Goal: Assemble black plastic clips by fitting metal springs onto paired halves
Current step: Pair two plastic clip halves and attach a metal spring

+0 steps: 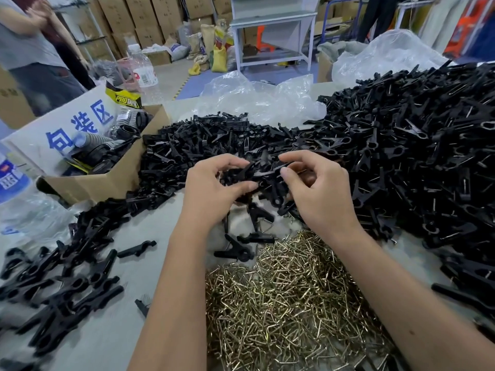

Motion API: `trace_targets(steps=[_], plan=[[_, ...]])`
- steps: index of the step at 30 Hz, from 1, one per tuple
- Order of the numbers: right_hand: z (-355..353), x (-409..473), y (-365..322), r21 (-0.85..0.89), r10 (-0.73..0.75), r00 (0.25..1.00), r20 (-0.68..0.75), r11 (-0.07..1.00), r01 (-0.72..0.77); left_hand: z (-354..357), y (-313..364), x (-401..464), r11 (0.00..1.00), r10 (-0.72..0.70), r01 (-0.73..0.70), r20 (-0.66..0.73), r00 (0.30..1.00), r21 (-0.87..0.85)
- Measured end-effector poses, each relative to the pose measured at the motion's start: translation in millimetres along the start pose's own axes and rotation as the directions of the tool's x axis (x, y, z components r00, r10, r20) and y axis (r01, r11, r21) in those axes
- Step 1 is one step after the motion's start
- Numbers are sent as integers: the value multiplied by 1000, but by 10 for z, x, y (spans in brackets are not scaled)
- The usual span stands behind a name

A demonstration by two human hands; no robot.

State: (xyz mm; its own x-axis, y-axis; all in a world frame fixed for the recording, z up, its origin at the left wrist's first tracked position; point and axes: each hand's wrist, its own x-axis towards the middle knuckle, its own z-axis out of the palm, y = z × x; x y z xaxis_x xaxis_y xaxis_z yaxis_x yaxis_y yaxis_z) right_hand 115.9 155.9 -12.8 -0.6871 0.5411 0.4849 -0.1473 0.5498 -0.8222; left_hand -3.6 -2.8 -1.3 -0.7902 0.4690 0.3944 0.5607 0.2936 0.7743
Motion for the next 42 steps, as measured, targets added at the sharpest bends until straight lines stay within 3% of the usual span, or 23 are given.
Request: trace_targets(steps=[4, 10, 16, 21, 25, 29, 33, 38, 42], plan=[[4, -30, -10, 83, -11, 982, 188, 997, -5, 8, 64, -1, 982, 113, -101, 66, 991, -160], [-15, 32, -6, 424, 180, 971, 156, 876, -230, 42, 31, -6, 959, 36, -8, 95, 995, -283], [-15, 41, 22, 455, 285, 955, 81, 842, -290, 99, 19, -22, 938, -62, 102, 129, 990, -330], [-84, 62, 16, 494, 336, 942, 7, 817, -296, 110, -13, 8, 927, -154, 164, 55, 987, -338], [-94, 76, -29, 605, 326, 935, 139, 720, -341, 127, 7, 20, 962, -148, 124, -82, 986, -245], [-89, 78, -45, 691, 325, 910, 258, 596, -409, 128, 92, -24, 833, -186, 205, 87, 979, -514], [-116, 89, -31, 666, 335, 888, 316, 587, -459, 155, 172, -53, 724, -215, 325, 248, 944, -608], [-110, 85, -40, 651, 261, 893, 367, 614, -446, 230, 234, -53, 697, -213, 339, 268, 939, -632], [-46, 59, -39, 571, 231, 915, 330, 723, -388, 282, 251, -51, 717, -230, 341, 256, 939, -608]])
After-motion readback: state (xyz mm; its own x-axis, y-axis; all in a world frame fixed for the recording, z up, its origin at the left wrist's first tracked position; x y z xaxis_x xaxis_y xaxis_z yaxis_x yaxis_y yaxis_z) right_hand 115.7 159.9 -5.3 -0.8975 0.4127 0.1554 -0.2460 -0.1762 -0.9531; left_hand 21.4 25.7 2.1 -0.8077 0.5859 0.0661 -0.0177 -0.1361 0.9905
